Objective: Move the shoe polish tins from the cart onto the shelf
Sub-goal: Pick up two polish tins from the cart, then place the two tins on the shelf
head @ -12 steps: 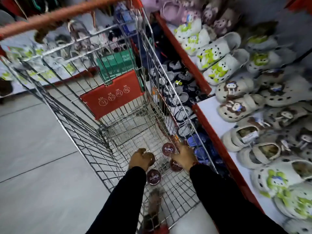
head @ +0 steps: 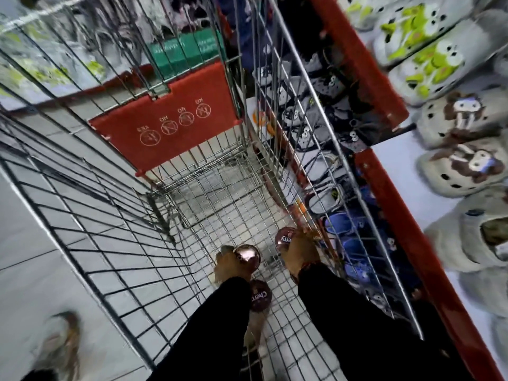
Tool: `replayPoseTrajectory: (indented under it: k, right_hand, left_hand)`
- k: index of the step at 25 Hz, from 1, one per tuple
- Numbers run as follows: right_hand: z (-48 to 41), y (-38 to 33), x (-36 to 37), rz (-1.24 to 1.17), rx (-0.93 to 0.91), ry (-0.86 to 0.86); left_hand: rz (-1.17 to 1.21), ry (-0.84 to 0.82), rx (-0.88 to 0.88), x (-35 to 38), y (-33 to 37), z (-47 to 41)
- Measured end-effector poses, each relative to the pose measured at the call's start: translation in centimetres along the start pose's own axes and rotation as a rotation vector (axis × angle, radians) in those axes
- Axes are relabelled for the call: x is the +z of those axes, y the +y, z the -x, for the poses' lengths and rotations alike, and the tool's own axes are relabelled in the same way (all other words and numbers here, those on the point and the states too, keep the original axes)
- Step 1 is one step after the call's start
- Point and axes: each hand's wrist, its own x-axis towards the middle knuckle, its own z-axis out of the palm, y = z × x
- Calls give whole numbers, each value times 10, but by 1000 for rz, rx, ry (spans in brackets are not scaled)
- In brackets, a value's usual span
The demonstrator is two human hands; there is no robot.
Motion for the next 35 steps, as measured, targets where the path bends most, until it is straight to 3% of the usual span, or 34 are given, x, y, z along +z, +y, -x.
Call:
replayPoseTrajectory:
  k: [6, 11, 16, 21, 27, 35]
  right_hand:
    - [2, 2, -2, -33, -107, 56]
    - [33, -3, -29, -319, -35, 30]
    - [99, -1, -69, -642, -12, 8]
    - [184, 16, -119, -962, -44, 20]
    - [295, 80, -210, -1277, -164, 240]
    - [440, 231, -316, -1503, -286, 594]
  left_hand:
    - [103, 77, 48, -2, 6, 3]
    - [297, 42, -36, -23, 0, 24]
    - [682, -1, -62, -34, -12, 53]
    - [830, -82, 124, -88, 27, 173]
    - [845, -150, 335, -107, 69, 300]
    - [659, -493, 703, -68, 150, 460]
